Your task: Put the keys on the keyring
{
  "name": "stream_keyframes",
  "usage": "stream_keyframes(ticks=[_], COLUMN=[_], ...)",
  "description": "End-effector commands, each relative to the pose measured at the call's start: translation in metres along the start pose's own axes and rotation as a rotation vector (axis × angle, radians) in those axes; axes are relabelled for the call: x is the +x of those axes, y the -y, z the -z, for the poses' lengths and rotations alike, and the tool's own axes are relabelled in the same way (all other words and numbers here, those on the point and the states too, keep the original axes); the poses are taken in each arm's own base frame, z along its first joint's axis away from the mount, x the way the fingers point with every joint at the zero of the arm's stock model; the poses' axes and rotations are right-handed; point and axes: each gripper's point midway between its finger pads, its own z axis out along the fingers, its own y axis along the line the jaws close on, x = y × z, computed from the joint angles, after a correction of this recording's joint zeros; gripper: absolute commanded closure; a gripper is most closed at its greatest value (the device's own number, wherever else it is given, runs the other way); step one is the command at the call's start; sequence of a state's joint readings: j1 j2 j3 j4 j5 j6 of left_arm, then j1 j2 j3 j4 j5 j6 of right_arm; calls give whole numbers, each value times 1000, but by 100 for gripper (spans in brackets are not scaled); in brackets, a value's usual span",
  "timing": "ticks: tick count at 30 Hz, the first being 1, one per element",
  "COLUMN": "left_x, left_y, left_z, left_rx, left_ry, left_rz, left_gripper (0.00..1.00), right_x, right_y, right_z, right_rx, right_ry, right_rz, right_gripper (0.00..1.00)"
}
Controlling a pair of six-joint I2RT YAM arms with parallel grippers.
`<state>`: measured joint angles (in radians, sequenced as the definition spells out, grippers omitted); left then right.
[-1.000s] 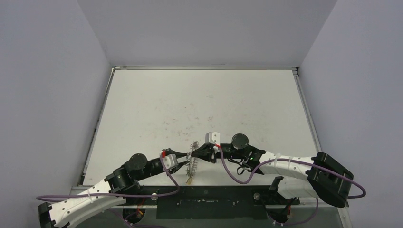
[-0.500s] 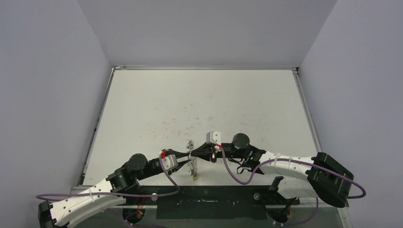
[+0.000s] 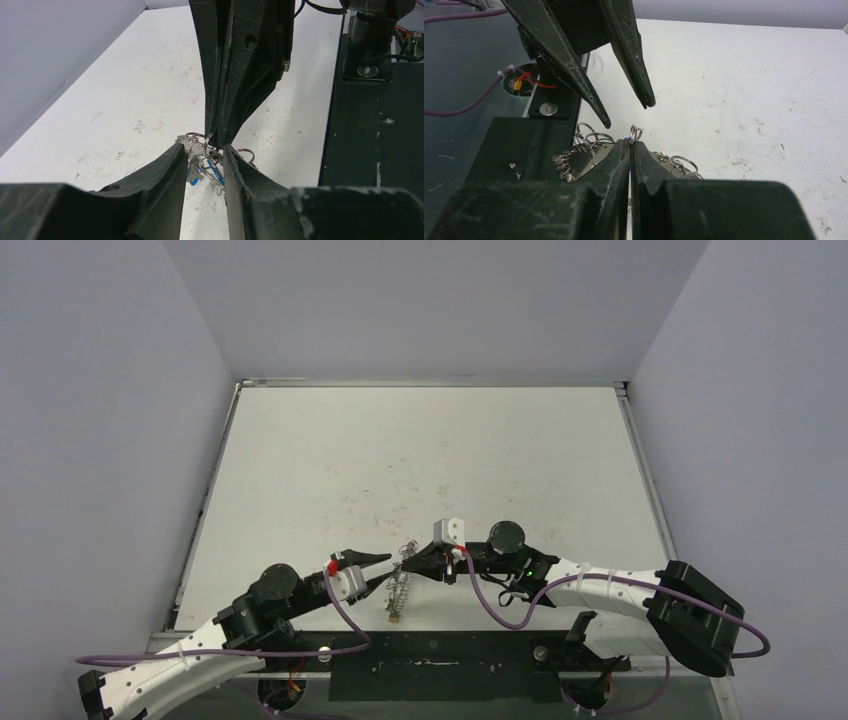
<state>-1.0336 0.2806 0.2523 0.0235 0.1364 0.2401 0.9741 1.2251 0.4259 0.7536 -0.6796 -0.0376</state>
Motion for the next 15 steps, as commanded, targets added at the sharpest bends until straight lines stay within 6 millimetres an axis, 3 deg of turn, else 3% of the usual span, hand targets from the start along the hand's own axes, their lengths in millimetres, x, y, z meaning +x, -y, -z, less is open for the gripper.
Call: stream_keyframes(ticks=[1, 12, 15], left_x=[-12, -7, -8], left_y=[-8, 1, 3], left_z=[-1, -22, -24], left_rx=[-24, 57, 71], left_ry=[5, -30, -20], left_rz=[-37, -69, -69], left_gripper=[70, 77, 83], right_x=[-34, -35, -34], right_y=[-3, -6, -6], right_z=[0, 0, 0], right_rx=[-30, -46, -46], right_ry=[104, 100, 98], right_rz=[73, 71, 73], right_gripper=[100, 100, 100])
